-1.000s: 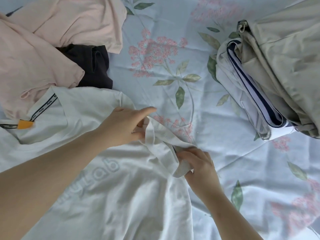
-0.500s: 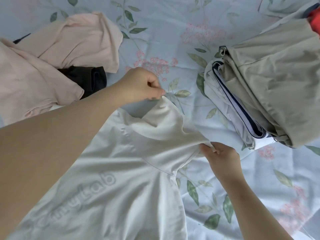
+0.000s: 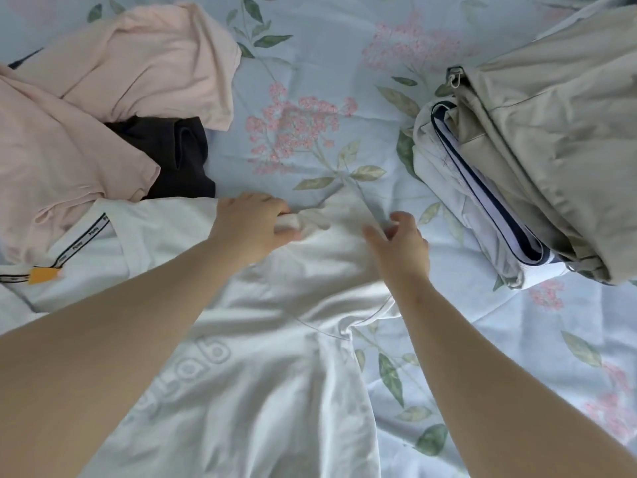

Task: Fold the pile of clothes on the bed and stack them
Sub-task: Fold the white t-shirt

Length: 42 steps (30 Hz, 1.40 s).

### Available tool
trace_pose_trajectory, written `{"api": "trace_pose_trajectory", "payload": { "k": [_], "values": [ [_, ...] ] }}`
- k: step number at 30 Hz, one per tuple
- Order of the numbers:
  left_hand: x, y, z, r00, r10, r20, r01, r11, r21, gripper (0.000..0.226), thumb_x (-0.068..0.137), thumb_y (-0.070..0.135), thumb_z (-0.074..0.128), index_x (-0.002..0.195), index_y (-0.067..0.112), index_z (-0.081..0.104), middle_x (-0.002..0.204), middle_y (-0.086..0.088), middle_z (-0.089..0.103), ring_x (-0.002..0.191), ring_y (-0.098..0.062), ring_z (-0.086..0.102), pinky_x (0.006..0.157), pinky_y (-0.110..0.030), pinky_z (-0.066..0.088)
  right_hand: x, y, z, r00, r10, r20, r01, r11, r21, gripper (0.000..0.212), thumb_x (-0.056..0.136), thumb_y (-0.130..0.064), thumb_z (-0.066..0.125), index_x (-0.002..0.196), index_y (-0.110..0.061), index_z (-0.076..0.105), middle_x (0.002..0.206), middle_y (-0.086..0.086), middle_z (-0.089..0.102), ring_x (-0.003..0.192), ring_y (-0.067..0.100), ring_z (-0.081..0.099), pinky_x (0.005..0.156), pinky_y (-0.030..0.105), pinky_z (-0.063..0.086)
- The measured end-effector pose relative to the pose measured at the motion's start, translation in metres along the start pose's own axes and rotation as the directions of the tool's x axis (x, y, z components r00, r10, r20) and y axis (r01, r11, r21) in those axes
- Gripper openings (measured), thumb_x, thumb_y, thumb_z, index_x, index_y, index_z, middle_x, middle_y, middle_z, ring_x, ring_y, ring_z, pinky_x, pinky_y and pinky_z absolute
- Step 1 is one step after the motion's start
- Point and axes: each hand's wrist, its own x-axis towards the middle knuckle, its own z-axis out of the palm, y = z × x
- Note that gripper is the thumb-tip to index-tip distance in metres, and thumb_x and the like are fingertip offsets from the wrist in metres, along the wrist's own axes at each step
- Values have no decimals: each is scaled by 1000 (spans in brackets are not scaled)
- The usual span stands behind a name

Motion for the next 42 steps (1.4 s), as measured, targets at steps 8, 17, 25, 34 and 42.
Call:
{"api": "trace_pose_trajectory", "payload": {
  "k": [8, 17, 25, 34, 42],
  "values": [
    [1, -10, -11, 866, -69, -496, -7, 989, -151, 20, 86, 18, 59, 104, 18, 68, 99, -4, 66, 102, -31, 53, 84, -39, 31, 42, -39, -15, 979, -32, -200, 109, 914, 390, 14, 93, -30, 49, 98, -20, 58, 74, -12, 51, 65, 4, 46, 55, 16, 39],
    [-111, 37, 70, 948, -227, -226, 199, 970, -140, 49, 89, 34, 45, 130, 12, 55, 137, -14, 51, 130, -39, 43, 102, -60, 31, -77, 49, 5, 961, 200, -189, -162, 967, 199, 25, 90, -36, 55, 99, -14, 44, 104, 1, 50, 88, 24, 47, 71, 33, 30],
    [-210, 62, 99, 951, -305, -40, 299, 946, -124, 52, 87, 39, 36, 128, 16, 59, 137, -14, 52, 126, -40, 48, 98, -63, 34, -173, 101, 38, 990, 21, 142, 14, 970, -244, 17, 90, -33, 56, 95, -17, 55, 96, 1, 57, 99, 27, 52, 76, 32, 36],
    [-328, 90, 128, 951, -306, 45, 309, 944, -114, 52, 82, 37, 38, 122, 16, 64, 127, -12, 61, 119, -37, 55, 92, -62, 41, -230, 149, 19, 917, 223, 330, -204, 975, -90, 19, 84, -33, 66, 93, -20, 54, 85, -4, 62, 82, 19, 59, 68, 30, 43],
    [-427, 110, 155, 925, -372, 77, 379, 914, -146, 54, 83, 38, 36, 121, 14, 64, 124, -11, 63, 115, -38, 58, 85, -59, 48, -286, 205, -12, 952, 298, 67, -304, 904, 302, 9, 93, -22, 53, 87, -20, 59, 72, -3, 59, 63, 15, 52, 54, 27, 39]
  ]
}}
